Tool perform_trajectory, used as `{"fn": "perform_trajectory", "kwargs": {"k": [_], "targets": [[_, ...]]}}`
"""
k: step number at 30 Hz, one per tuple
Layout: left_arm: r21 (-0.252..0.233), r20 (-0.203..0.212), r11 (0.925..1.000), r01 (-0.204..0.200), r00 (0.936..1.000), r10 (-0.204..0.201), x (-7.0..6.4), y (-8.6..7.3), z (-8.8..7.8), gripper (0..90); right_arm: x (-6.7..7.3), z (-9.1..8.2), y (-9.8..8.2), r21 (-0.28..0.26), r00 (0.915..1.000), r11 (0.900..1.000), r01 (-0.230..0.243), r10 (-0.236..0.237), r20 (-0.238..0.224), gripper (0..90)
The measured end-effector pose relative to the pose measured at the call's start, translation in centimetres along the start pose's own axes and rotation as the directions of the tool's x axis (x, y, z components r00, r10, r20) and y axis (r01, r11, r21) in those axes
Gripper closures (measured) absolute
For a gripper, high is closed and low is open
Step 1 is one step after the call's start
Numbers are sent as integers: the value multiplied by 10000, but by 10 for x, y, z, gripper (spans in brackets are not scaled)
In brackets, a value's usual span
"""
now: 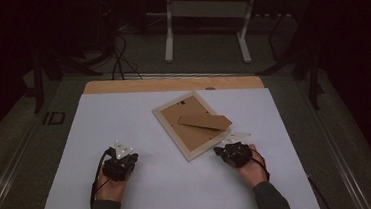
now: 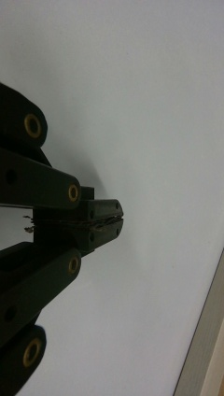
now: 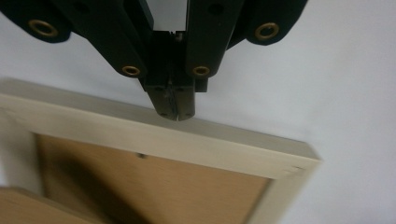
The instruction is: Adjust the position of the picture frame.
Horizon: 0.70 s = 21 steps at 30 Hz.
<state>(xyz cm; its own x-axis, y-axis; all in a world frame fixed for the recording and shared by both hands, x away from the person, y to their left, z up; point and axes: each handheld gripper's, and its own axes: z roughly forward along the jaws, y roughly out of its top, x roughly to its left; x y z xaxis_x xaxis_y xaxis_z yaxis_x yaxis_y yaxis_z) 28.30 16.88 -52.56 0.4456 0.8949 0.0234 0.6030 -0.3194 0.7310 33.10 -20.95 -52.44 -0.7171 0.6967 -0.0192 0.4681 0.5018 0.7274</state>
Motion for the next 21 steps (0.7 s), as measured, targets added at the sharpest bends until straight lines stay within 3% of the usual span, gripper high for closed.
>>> {"fn": "perform_trajectory", "kwargs": {"k": [9,16,21], "targets": [[-38,13,10000,52,10000,-52,0,0,0,897,-34,-10,-6,-241,9924,9961,-850,868,870,900],[-62,41,10000,1,10000,-1,-1,0,1,898,-60,-13,-2,-515,9761,9876,-1483,1546,1531,900],[-73,81,10000,4,10000,-3,-1,0,1,898,-72,-9,2,-700,9658,9808,-1818,1915,1750,900]]}}
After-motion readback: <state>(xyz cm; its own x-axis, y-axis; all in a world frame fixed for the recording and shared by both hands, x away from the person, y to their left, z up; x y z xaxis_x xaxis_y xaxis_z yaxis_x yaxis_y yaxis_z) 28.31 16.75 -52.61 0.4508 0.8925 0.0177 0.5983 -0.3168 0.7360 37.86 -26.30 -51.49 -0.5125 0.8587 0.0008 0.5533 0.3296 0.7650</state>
